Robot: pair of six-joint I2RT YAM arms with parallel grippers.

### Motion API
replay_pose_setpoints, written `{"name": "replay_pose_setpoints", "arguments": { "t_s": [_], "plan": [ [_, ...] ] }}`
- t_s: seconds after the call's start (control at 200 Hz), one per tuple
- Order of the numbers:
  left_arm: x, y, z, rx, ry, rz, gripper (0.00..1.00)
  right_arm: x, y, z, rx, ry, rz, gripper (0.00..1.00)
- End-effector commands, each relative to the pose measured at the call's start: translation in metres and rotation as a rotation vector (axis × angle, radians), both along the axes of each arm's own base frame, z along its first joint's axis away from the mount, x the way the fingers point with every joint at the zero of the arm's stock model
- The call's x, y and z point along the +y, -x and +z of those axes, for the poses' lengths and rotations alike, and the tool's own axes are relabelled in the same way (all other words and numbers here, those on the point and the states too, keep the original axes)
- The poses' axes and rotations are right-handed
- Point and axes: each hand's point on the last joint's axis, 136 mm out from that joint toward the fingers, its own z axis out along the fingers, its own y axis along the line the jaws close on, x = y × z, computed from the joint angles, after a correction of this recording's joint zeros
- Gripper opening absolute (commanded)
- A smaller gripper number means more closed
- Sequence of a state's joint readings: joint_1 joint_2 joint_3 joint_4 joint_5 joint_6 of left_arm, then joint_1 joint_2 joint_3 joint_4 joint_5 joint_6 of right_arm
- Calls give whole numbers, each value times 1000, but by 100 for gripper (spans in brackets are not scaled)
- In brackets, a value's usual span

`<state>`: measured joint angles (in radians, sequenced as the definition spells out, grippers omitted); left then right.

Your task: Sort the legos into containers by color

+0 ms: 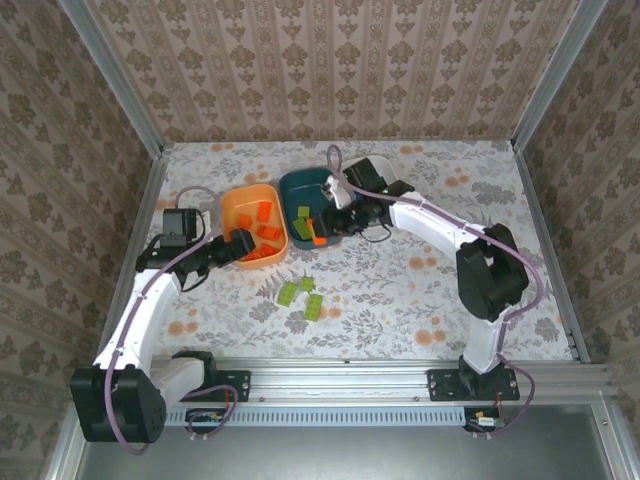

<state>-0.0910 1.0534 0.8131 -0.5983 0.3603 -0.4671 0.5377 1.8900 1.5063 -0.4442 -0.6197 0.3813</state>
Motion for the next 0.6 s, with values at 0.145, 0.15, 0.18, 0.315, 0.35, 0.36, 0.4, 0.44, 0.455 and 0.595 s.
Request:
{"name": "replay_pose_setpoints", "arguments": {
  "t_s": [0.145, 0.15, 0.18, 0.315, 0.35, 0.36, 0.4, 0.44, 0.455, 0.595],
  "plan": [
    [1, 5, 13, -34, 11, -5, 100, 68, -42, 24, 46, -183, -39, 37],
    [1, 5, 13, -35, 10, -3, 100, 70, -42, 24, 48, -184, -37, 37],
    [2, 6, 12, -34, 9, -3, 100, 77, -43, 22, 52, -189, -30, 37],
    [3, 6, 11, -36, 4, -3, 100, 110, -48, 15, 78, -209, -8, 37],
    [2, 6, 11, -35, 3, -7, 100, 117, -50, 13, 79, -214, -10, 37],
    [2, 6, 10, -32, 3, -6, 100, 119, -50, 12, 82, -216, -10, 37],
    [3, 5, 11, -33, -1, -8, 100, 127, -53, 10, 88, -224, -11, 37],
    [2, 4, 11, -33, -3, -13, 100, 133, -54, 8, 95, -227, -10, 37],
    [2, 4, 11, -33, -4, -14, 100, 136, -54, 7, 94, -228, -8, 37],
    [3, 4, 12, -32, -17, -19, 100, 147, -59, -8, 118, -217, -4, 37]
  ]
}}
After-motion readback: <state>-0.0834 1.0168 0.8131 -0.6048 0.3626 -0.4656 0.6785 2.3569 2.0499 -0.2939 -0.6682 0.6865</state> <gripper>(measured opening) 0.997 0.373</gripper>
